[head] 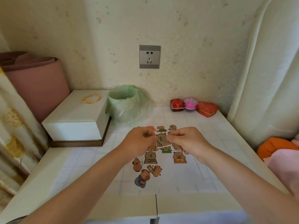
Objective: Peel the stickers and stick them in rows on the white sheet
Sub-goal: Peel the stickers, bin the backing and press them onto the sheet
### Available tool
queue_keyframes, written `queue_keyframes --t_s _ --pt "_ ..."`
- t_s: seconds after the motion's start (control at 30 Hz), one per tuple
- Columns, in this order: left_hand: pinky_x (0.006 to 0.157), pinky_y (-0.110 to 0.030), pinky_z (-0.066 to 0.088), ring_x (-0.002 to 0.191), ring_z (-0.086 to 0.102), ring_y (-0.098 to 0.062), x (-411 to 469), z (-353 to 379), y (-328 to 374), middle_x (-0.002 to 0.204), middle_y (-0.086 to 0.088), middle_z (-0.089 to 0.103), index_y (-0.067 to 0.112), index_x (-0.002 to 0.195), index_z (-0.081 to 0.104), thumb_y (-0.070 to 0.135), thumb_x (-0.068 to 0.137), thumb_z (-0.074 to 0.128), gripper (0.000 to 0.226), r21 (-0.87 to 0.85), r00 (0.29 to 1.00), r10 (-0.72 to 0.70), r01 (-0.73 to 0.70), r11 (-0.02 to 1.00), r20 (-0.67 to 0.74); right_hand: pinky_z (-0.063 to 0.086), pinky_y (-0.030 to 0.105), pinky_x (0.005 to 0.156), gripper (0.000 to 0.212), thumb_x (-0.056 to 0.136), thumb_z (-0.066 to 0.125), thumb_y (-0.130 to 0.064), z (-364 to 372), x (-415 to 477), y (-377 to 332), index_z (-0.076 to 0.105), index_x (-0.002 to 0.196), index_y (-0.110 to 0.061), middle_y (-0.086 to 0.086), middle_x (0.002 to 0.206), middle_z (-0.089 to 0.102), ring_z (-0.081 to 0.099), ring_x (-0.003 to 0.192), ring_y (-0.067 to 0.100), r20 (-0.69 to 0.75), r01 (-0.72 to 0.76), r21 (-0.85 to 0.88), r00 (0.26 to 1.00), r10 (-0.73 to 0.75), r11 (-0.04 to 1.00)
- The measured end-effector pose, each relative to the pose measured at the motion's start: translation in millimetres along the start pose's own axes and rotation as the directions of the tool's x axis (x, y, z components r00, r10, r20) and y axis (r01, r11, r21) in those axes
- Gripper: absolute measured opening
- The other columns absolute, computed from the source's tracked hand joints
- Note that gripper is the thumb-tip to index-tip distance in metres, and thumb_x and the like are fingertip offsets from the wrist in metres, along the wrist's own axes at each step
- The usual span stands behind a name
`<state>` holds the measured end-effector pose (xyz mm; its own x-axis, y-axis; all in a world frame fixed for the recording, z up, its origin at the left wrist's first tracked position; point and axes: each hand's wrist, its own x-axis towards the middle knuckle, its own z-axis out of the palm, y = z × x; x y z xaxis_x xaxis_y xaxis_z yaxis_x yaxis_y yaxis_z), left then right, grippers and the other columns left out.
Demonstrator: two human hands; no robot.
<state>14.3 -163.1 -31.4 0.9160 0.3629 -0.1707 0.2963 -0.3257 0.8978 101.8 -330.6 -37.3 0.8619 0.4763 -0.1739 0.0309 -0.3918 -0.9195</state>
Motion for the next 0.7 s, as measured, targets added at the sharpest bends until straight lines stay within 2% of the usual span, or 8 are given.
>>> queue_keyframes --t_s 0.1,0.17,0.23,0.33,0.43,0.5,0.6,0.7 --pt "0.056 -0.02 0.044 0.055 0.054 -0.009 0 4 -3 0.076 -0.003 0.068 0.018 0.083 0.067 0.017 0.095 0.064 0.012 0.138 0.997 0.073 -0.075 0.988 0.021 0.032 0.018 0.039 0.025 0.086 0.077 -0.022 -3 0 3 0.072 0.11 -0.015 0.003 0.065 0.071 0.044 0.043 0.013 0.009 -0.055 -0.024 0.998 0.055 0.998" --pt "0.063 -0.021 0.044 0.058 0.053 -0.007 1 6 -6 0.072 0.005 0.066 0.019 0.086 0.068 0.02 0.095 0.064 0.01 0.208 0.995 0.092 -0.097 0.973 0.036 0.036 0.018 0.04 0.033 0.085 0.077 -0.024 -6 1 4 0.068 0.116 -0.018 0.0 0.075 0.077 0.048 0.041 0.013 -0.003 -0.066 -0.067 0.998 0.066 0.996" --pt "0.065 -0.021 0.044 0.058 0.051 -0.005 2 9 -9 0.065 0.012 0.062 0.017 0.088 0.069 0.021 0.095 0.063 0.01 0.245 0.993 0.11 -0.118 0.962 0.044 0.047 0.021 0.051 0.034 0.085 0.077 -0.03 -9 3 6 0.071 0.117 -0.021 -0.003 0.083 0.077 0.055 0.046 0.012 -0.025 -0.016 -0.192 1.0 0.011 0.981" --pt "0.064 -0.021 0.044 0.062 0.051 -0.007 4 11 -11 0.07 0.008 0.062 0.017 0.088 0.069 0.022 0.095 0.062 0.012 0.284 0.991 0.131 -0.136 0.949 0.036 0.051 0.027 0.066 0.031 0.085 0.076 -0.036 -10 5 7 0.075 0.114 -0.025 -0.005 0.101 0.075 0.059 0.06 0.005 -0.029 0.058 -0.328 0.997 -0.071 0.943" --pt "0.072 -0.03 0.051 0.062 0.051 -0.011 6 10 -13 0.071 0.003 0.06 0.019 0.083 0.068 0.021 0.094 0.064 0.012 0.236 0.99 0.104 -0.124 0.964 0.094 0.058 0.037 0.077 0.014 0.088 0.075 -0.026 -9 5 7 0.077 0.1 -0.02 0.005 0.088 0.075 0.057 0.052 0.01 0.028 0.052 -0.237 0.999 -0.047 0.97" --pt "0.075 -0.038 0.054 0.061 0.05 -0.014 7 10 -15 0.066 0.004 0.056 0.023 0.075 0.066 0.019 0.093 0.065 0.019 0.199 0.989 0.082 -0.106 0.974 0.123 0.057 0.033 0.075 0.005 0.088 0.075 -0.023 -7 4 6 0.077 0.089 -0.019 0.012 0.092 0.076 0.054 0.045 0.01 0.059 0.042 -0.24 0.998 -0.028 0.97" --pt "0.07 -0.033 0.051 0.06 0.052 -0.012 7 10 -17 0.07 0.002 0.061 0.021 0.076 0.069 0.019 0.093 0.066 0.018 0.228 0.988 0.068 -0.099 0.969 0.14 0.05 0.024 0.064 0.006 0.089 0.074 -0.022 -6 4 9 0.078 0.089 -0.017 0.002 0.085 0.076 0.05 0.041 0.007 0.074 0.006 -0.262 0.997 0.014 0.965" --pt "0.059 -0.02 0.046 0.058 0.054 -0.007 7 11 -19 0.069 0.008 0.064 0.018 0.081 0.072 0.018 0.092 0.067 0.012 0.254 0.985 0.041 -0.083 0.964 0.167 0.047 0.024 0.064 0.009 0.09 0.073 -0.021 -4 4 12 0.077 0.091 -0.014 -0.012 0.048 0.063 0.049 0.044 0.008 0.084 -0.028 -0.282 0.995 0.054 0.959"
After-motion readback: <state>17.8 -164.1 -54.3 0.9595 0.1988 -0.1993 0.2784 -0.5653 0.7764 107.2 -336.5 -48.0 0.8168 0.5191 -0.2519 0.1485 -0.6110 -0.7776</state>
